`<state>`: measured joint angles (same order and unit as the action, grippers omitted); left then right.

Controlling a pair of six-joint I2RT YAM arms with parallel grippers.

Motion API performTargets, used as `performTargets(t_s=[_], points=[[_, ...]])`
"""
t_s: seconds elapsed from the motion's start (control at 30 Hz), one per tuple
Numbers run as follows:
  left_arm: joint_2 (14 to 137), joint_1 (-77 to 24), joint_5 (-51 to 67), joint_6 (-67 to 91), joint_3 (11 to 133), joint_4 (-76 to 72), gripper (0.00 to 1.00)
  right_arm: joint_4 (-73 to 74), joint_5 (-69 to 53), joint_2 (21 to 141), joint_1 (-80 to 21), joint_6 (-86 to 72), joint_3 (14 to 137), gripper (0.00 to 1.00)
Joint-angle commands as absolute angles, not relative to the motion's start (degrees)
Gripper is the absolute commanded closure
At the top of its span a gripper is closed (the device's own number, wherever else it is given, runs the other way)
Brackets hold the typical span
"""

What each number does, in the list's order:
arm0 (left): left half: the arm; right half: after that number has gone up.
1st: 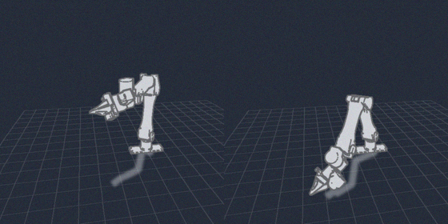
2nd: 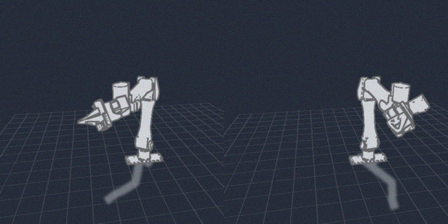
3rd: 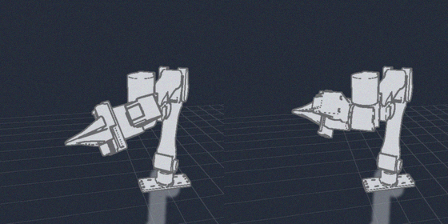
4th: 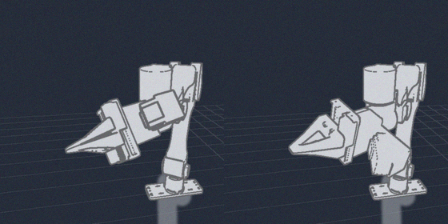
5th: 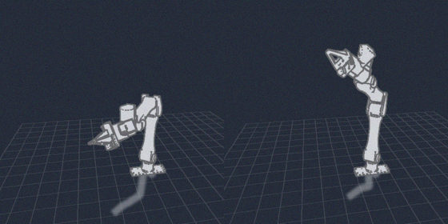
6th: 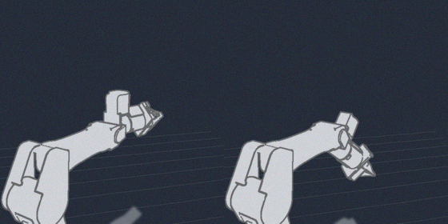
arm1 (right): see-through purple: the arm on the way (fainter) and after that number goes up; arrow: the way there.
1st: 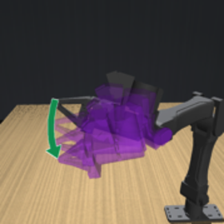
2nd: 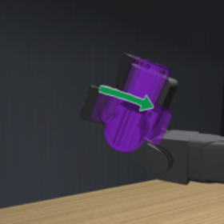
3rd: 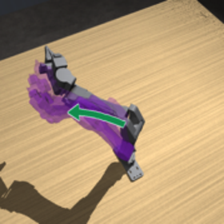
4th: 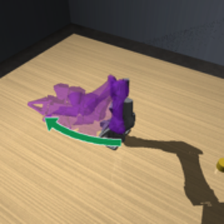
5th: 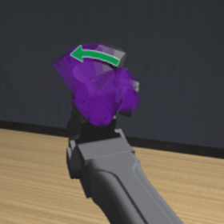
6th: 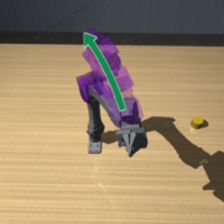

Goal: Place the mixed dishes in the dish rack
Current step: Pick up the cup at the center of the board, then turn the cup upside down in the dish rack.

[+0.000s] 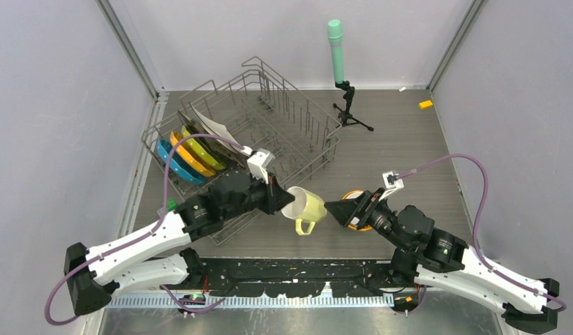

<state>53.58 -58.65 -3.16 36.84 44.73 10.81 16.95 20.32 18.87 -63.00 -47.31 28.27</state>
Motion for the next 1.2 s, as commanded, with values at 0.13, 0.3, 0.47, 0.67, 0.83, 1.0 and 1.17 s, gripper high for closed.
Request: performTargets(t_s=[0.13, 0.3, 0.47, 0.67, 0.83, 1.0, 1.17], points=[[47.2, -45.0, 22.0, 38.7, 44.5, -5.3, 1.0, 5.8, 10.8, 19.3, -62.9, -43.7, 28.8, 0.16], [48.5, -35.6, 37.5, 51.1, 40.1, -23.6, 1.0, -2.9, 3.3, 24.8, -62.9, -41.8, 29.0, 0.14], [51.4, -26.8, 46.8, 64.3, 37.5, -41.3, 1.0, -11.3, 1.1, 29.4, -62.9, -41.9, 28.8, 0.12], [52.5, -26.5, 48.1, 69.4, 35.7, -48.8, 1.0, -15.0, -1.7, 32.2, -62.1, -41.3, 30.9, 0.09], [53.1, -26.5, 49.3, 71.3, 35.6, -52.6, 1.0, -15.9, -4.9, 34.8, -58.1, -44.2, 33.4, 0.09], [53.1, -26.5, 49.4, 71.2, 35.3, -54.0, 1.0, -27.9, -17.8, 40.1, -50.3, -52.9, 33.6, 0.09], [52.4, -26.5, 48.0, 70.7, 33.5, -54.8, 1.0, -49.3, -26.2, 49.4, -45.9, -64.9, 32.6, 0.09]])
